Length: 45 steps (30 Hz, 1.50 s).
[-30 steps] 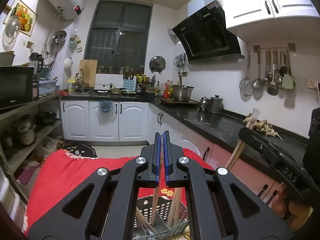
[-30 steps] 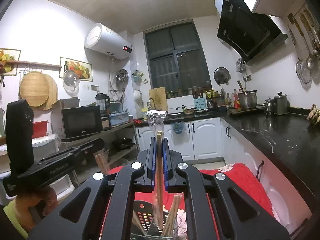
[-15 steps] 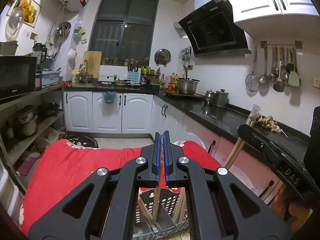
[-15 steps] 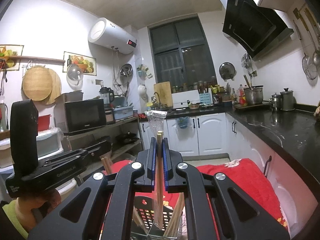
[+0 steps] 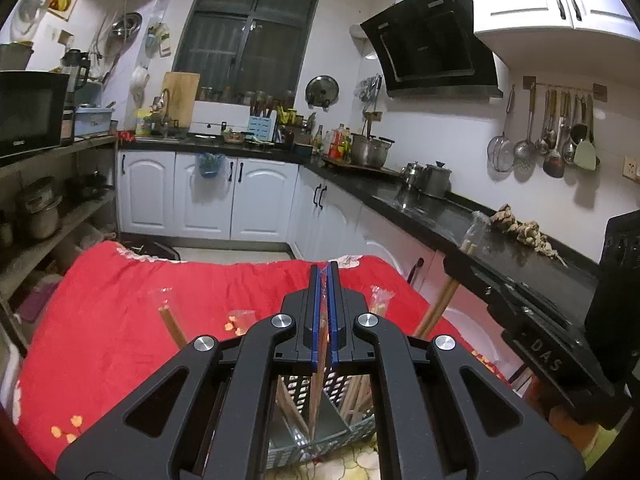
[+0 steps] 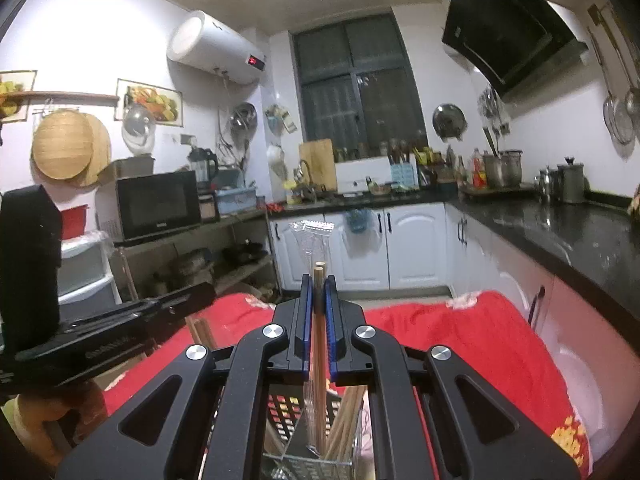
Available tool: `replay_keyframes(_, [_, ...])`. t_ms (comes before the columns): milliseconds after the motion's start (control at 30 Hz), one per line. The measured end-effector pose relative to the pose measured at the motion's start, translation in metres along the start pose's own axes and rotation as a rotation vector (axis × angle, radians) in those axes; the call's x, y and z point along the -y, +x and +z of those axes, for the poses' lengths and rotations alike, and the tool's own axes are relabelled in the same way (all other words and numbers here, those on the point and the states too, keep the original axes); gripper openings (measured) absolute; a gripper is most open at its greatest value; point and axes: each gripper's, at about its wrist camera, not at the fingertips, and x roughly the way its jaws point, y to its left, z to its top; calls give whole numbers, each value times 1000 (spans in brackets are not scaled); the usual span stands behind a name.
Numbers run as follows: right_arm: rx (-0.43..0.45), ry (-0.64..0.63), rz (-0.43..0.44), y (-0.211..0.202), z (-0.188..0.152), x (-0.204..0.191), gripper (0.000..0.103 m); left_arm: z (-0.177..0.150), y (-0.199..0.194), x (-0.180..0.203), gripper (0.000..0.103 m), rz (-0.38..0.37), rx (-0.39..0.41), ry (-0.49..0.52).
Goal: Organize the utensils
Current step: 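Open the left tool into the caddy while the right tool releases its chopstick there, then withdraw both tools from the caddy back toward the loose chopsticks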
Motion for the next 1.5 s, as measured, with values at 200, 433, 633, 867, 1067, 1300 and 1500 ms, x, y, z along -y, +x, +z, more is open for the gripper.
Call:
replay_keyframes(200, [-56, 26, -22, 4, -14, 3, 28, -11, -1, 3, 1, 25, -21, 31])
replay_keyframes(433, [-86, -2, -37, -9, -21, 6, 42, -20, -3, -1, 16, 71, -54, 36])
replay_keyframes(633, [-133, 38, -30, -23, -26, 18, 53, -22, -16, -4, 45, 65, -64, 2])
replay_keyframes(867, [-149, 29, -40, -42, -34, 19, 64, -24, -43, 1, 86, 63, -36, 5])
replay_keyframes(1067, [-157, 21, -39, -58, -39, 17, 74, -32, -57, 7, 93, 79, -31, 11])
replay_keyframes(1300, [-175, 17, -33, -70, -45, 18, 78, -49, -65, 4, 93, 88, -56, -14])
replay_keyframes(1500, [-181, 11, -32, -80, -51, 15, 81, -65, -68, 2, 93, 96, -84, -25])
